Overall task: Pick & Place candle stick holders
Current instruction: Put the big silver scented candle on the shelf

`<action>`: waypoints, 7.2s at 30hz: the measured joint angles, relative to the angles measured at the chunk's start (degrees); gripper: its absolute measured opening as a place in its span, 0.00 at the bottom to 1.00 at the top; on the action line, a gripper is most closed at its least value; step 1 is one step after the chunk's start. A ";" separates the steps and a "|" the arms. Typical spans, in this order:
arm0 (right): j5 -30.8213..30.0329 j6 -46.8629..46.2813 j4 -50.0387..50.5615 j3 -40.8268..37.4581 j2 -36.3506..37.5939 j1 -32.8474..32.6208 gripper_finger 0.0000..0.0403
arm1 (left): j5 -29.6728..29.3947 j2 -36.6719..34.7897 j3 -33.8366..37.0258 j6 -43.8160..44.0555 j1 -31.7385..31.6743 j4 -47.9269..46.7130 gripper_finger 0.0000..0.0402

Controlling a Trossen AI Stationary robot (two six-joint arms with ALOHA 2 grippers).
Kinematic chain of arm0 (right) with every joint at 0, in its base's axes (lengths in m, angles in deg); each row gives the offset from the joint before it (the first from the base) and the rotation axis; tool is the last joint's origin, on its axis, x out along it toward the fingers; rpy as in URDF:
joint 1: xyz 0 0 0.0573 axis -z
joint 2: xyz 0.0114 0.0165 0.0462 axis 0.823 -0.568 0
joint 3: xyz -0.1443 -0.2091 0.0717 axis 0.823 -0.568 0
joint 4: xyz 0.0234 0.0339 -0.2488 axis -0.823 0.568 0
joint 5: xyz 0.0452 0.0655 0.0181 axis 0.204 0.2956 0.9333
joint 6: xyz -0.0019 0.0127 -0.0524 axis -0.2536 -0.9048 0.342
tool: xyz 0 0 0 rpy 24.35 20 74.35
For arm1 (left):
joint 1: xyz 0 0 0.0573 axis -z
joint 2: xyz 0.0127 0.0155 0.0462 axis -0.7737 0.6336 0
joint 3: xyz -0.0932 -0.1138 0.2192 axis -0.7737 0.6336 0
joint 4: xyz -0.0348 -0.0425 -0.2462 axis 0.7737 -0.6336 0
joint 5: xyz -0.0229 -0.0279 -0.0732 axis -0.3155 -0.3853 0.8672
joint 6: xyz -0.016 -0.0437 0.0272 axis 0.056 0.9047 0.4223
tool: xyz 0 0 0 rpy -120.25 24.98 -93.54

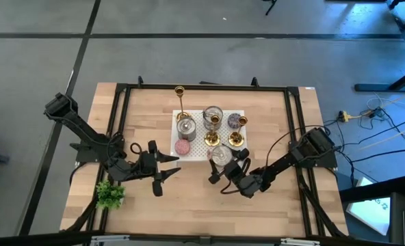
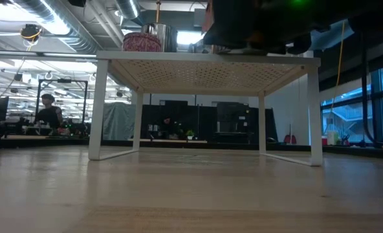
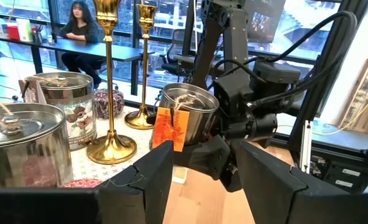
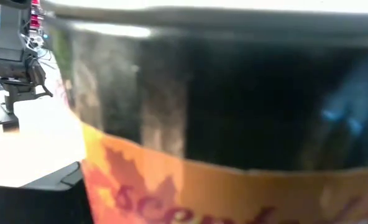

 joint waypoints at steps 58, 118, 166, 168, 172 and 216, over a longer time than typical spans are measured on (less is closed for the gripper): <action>-4.07 9.05 -13.40 0.11 0.11 3.39 0.90 | 0.22 0.02 -0.01 0.02 0.00 -0.73 0.43; -2.34 34.71 -25.94 8.00 0.39 3.46 0.90 | 1.55 0.02 -0.01 0.20 0.00 -1.14 0.43; 4.15 63.07 -24.63 26.03 0.35 -5.81 0.90 | 1.73 0.02 -0.01 0.20 0.00 -1.16 0.43; 4.06 63.01 -21.72 26.55 0.35 -6.98 0.90 | 1.77 0.02 -0.01 0.20 0.00 -1.16 0.43; 3.86 59.93 -15.19 26.77 0.33 -9.09 0.90 | 2.82 0.02 -0.01 0.20 0.00 -1.16 0.43; 49.07 -12.54 20.66 26.75 0.33 -15.98 0.90 | 7.79 10.40 -0.06 8.03 4.92 10.21 0.43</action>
